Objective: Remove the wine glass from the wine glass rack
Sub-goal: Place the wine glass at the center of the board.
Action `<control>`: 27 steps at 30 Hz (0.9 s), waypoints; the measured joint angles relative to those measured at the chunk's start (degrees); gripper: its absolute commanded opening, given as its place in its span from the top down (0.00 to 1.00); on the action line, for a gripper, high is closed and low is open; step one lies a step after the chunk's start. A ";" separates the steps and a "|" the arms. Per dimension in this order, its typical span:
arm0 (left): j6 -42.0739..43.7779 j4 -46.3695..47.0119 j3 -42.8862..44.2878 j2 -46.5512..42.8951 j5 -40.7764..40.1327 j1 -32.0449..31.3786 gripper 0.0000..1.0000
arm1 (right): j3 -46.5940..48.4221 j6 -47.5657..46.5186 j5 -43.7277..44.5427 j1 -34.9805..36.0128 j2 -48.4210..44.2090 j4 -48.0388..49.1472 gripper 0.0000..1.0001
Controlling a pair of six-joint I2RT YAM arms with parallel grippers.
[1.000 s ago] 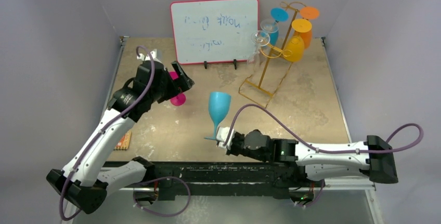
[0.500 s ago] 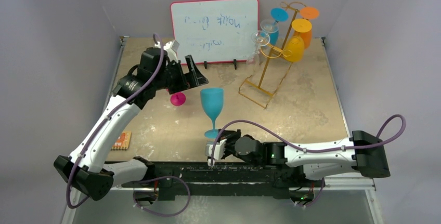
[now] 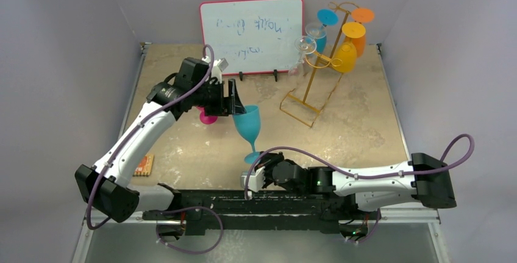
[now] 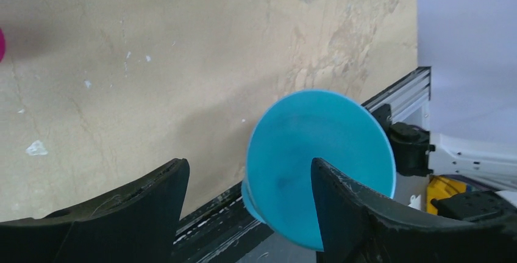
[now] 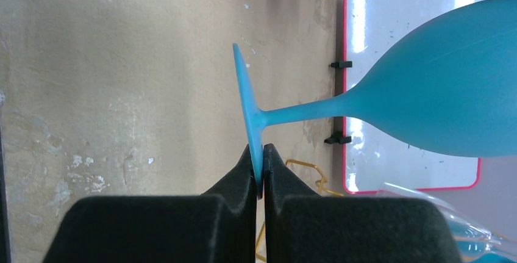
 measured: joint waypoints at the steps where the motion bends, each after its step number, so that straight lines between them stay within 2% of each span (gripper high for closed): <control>1: 0.79 -0.87 0.00 0.02 -0.20 0.00 0.33 | 0.00 -0.28 0.02 0.00 -0.04 -0.17 1.00; 6: 4.63 -3.69 0.22 0.72 -1.40 -0.26 0.51 | 0.00 -2.29 0.11 0.15 -0.02 -1.49 1.00; 8: 6.36 -4.85 0.63 1.81 -1.49 -0.85 0.62 | 0.00 -3.48 0.72 0.20 0.44 -1.42 1.00; 12: 8.81 -5.70 0.94 4.15 -1.57 -3.63 0.95 | 0.00 -5.14 1.27 0.26 1.79 -1.53 1.00; 13: 9.42 -5.86 0.94 4.50 -2.21 -4.31 0.99 | 0.00 -5.31 1.25 0.33 1.88 -1.81 1.00; 17: 9.53 -6.40 1.27 4.66 -3.72 -4.85 1.00 | -0.04 -5.73 1.42 0.57 1.95 -2.58 0.92; 19: 9.51 -6.45 1.51 4.66 -4.11 -4.98 1.00 | -0.07 -5.62 1.49 0.55 1.95 -2.60 0.83; 21: 9.49 -6.56 1.55 4.61 -4.28 -5.11 1.00 | -0.07 -5.18 1.49 0.55 1.95 -2.58 0.70; 25: 9.51 -6.84 1.57 4.39 -4.96 -5.42 1.00 | -0.07 -3.91 1.51 0.52 1.90 -2.49 0.61; 27: 9.51 -7.13 1.57 4.13 -5.99 -5.60 1.00 | -0.07 -2.95 1.53 0.52 1.77 -2.23 0.51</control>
